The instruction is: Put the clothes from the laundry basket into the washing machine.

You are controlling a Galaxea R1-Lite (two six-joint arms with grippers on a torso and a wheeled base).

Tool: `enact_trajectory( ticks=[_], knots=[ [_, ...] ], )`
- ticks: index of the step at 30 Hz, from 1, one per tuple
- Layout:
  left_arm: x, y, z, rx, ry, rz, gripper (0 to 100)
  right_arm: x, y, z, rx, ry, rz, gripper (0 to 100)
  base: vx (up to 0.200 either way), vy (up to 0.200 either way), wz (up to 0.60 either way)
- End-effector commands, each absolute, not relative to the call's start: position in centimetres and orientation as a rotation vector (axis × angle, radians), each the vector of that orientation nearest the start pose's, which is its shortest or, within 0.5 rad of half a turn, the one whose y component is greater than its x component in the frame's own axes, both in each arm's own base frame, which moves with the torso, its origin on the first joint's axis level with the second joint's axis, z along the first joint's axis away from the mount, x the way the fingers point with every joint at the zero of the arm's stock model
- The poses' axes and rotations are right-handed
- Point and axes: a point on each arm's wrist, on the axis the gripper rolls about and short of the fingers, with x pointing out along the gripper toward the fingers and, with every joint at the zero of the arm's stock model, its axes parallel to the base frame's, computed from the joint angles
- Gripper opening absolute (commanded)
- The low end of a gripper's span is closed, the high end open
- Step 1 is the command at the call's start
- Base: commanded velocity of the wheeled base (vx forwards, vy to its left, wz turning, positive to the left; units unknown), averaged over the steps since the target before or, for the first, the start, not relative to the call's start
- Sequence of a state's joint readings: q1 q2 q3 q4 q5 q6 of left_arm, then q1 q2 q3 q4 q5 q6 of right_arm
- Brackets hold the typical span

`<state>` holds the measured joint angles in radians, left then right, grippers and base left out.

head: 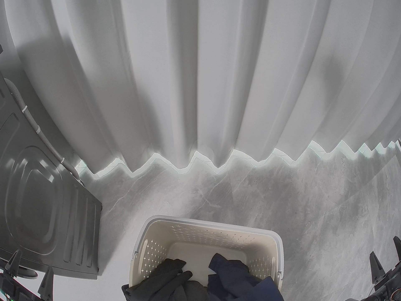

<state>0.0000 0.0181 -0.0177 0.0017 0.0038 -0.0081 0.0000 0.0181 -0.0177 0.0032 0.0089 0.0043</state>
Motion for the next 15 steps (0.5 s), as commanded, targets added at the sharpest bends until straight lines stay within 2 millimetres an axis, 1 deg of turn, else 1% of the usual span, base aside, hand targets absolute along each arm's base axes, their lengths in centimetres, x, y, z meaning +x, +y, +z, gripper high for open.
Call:
enact_trajectory(
  ticks=[1,2,15],
  knots=[
    [-2.29,0.01,7.57,-0.009,0.000,0.005,100,-2.20,0.02,7.59,0.005,0.014,0.009,100,0.200,0.000,0.00],
    [-2.29,0.01,7.57,-0.009,0.000,0.005,100,-2.20,0.02,7.59,0.005,0.014,0.009,100,0.200,0.000,0.00],
    [-2.29,0.01,7.57,-0.009,0.000,0.005,100,-2.20,0.02,7.59,0.005,0.014,0.011,100,0.000,0.000,0.00]
  ],
)
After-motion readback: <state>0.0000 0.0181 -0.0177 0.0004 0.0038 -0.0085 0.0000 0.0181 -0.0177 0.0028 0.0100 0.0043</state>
